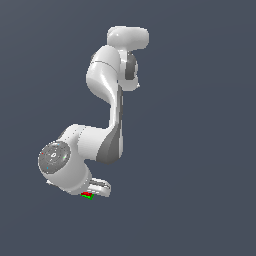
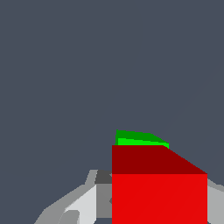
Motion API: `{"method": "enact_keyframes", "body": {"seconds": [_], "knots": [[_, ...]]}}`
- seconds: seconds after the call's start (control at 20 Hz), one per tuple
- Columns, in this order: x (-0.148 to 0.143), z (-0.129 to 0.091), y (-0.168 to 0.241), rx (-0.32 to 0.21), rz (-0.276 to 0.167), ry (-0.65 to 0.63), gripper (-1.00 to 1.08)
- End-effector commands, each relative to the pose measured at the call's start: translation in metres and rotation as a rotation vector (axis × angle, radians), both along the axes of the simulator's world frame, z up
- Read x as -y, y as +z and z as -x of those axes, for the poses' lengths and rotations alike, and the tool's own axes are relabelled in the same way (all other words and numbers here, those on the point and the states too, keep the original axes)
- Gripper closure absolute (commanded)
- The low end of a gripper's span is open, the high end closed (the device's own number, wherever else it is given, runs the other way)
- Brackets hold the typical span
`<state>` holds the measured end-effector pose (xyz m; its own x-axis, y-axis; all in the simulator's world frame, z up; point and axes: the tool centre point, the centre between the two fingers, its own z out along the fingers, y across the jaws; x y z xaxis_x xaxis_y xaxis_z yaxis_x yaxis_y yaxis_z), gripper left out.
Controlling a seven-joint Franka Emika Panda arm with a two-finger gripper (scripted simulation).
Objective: Stack the red cube on top of the green cube.
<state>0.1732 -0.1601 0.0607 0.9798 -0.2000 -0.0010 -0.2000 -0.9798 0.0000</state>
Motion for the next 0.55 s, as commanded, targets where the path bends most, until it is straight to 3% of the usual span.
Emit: {"method": "enact_keyframes", "body": {"seconds": [0.0,0.05,0.5], "knots": [[0.0001,-0.0003,0.0007,0.001,0.000,0.000,1.08],[0.0001,-0.0003,0.0007,0.001,0.000,0.000,-0.92],[0.0001,-0.0003,0.0007,0.001,0.000,0.000,-0.92]]}}
